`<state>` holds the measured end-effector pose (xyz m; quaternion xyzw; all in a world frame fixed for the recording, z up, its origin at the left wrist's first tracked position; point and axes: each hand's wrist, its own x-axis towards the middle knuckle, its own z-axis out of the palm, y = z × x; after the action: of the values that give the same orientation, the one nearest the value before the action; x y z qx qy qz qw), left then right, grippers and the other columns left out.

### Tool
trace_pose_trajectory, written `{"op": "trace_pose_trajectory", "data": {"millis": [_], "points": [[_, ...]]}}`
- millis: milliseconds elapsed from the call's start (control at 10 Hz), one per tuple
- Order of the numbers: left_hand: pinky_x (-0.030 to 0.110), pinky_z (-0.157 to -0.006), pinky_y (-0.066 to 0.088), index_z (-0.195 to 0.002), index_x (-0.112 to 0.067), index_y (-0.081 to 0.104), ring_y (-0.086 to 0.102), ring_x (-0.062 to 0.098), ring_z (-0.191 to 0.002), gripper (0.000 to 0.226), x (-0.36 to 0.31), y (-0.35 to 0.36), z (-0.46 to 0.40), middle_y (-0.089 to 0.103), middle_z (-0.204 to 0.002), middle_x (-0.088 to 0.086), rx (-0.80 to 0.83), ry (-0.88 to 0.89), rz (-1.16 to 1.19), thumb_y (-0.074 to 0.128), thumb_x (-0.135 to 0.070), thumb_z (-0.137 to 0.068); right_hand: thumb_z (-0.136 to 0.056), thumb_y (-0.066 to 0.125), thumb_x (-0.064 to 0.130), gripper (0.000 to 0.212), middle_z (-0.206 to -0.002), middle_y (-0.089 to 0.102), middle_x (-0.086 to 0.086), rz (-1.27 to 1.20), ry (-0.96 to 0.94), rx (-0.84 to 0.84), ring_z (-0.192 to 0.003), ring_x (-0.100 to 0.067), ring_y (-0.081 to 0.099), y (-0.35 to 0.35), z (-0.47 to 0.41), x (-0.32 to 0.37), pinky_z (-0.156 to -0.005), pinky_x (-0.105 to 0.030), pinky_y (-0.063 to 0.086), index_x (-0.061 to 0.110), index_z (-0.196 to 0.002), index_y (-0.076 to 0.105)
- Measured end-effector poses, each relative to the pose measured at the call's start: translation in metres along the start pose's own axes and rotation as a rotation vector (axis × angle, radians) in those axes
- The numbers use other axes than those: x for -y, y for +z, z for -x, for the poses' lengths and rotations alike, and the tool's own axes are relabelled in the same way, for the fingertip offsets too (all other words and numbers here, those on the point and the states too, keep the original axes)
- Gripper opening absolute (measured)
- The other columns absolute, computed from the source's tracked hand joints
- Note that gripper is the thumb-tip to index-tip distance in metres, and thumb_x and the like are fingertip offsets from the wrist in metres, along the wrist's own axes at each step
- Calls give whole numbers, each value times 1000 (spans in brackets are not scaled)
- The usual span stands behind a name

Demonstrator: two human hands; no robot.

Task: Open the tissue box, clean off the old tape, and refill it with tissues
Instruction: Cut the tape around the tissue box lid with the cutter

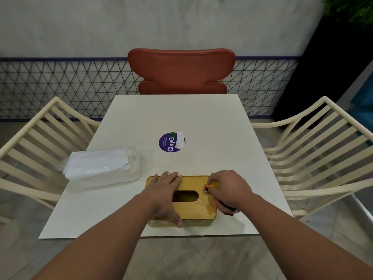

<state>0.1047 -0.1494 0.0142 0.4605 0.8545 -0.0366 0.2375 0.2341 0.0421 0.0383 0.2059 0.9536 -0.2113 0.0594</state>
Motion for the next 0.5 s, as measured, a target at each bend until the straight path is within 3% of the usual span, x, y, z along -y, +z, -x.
{"op": "trace_pose_trajectory", "data": {"millis": [200, 500], "points": [[48, -119, -5, -151, -25, -9, -13, 22, -146, 143, -1, -1, 1, -8, -160, -5, 1, 3, 2, 74, -76, -47, -87, 66, 41, 21, -109, 63, 8, 74, -151, 151, -100, -13, 53, 3, -1, 15, -81, -31, 49, 37, -108, 68], [47, -119, -5, -151, -26, -9, -13, 22, -146, 142, -1, -1, 0, -8, -160, -5, -1, 2, 2, 74, -76, -47, -88, 66, 40, 22, -111, 63, 6, 122, -138, 146, -98, -13, 54, 0, -5, 10, -77, -29, 48, 36, -109, 69]]}}
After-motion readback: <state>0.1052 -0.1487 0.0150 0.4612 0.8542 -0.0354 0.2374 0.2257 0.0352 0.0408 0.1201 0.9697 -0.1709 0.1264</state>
